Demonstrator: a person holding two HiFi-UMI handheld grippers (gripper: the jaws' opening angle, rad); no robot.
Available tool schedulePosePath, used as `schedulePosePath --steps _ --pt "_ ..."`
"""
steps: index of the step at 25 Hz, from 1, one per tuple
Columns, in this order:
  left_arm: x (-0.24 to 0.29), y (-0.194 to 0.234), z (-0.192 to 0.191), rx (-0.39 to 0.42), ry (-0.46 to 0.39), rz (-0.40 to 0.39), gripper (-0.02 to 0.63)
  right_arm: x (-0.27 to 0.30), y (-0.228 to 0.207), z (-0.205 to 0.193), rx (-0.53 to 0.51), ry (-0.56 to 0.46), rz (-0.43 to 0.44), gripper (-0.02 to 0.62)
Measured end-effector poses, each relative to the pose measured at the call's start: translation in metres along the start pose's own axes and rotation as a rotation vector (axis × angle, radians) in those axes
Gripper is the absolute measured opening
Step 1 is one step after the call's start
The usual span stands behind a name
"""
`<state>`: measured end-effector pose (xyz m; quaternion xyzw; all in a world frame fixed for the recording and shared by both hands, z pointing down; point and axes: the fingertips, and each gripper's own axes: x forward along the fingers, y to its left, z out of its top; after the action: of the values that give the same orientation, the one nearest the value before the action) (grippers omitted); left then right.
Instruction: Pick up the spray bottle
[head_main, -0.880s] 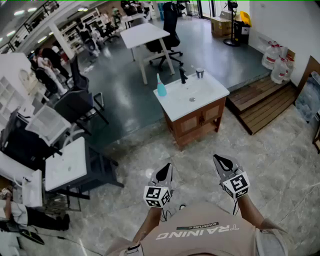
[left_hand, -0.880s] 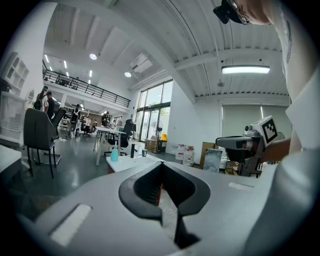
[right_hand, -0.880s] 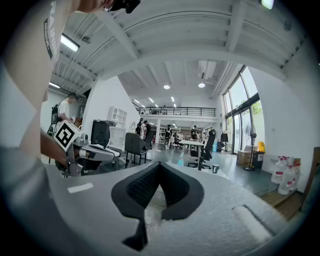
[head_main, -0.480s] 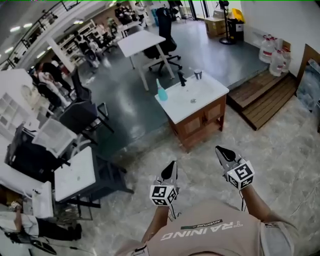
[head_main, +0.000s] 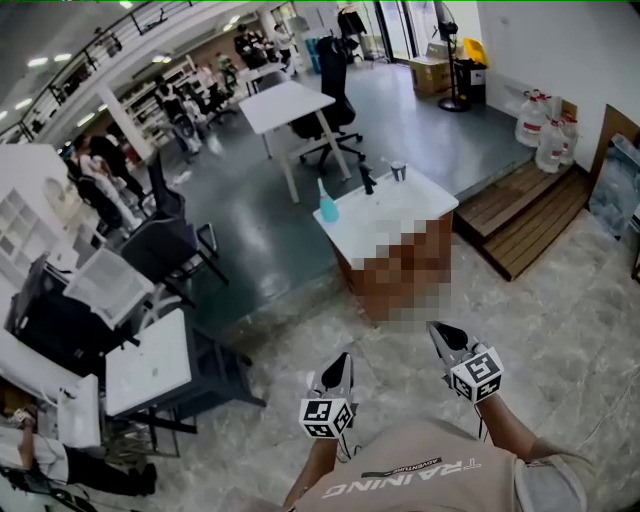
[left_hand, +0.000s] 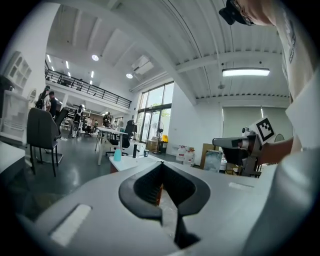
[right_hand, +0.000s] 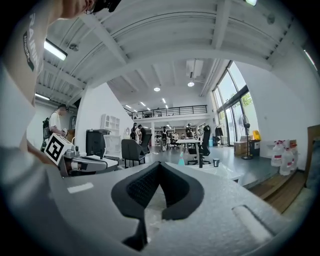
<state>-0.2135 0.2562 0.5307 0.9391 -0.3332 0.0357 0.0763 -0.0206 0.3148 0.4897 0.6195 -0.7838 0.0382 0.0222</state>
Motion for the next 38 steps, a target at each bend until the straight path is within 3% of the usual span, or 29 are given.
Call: schedulePosePath --steps 11,16,23,27,34,38 --pt "-0.016 0.014 -0.011 -0.046 -0.027 -0.074 0.018 -0.019 0.021 -0.001 -0.033 0.015 -0.111 0.002" --pt "-0.026 0.029 -0.021 -0.106 -0.019 -0.049 0.018 -0.032 0.036 -0.003 -0.076 0.060 -0.131 0.002" --pt "-0.013 0.020 -0.025 -0.122 -0.009 -0.074 0.018 -0.035 0.028 -0.009 -0.087 0.090 -0.166 0.002" --pt "-0.005 0.015 -0.020 -0.104 0.009 -0.085 0.018 -0.021 0.019 -0.014 -0.027 0.077 -0.138 0.002" --pt "0.025 0.032 -0.033 -0.198 0.088 0.017 0.018 0.021 -0.013 -0.033 0.035 0.073 -0.022 0.002" --pt "0.068 0.035 -0.024 -0.174 0.093 0.047 0.018 0.040 -0.042 -0.042 0.068 0.070 0.029 0.002"
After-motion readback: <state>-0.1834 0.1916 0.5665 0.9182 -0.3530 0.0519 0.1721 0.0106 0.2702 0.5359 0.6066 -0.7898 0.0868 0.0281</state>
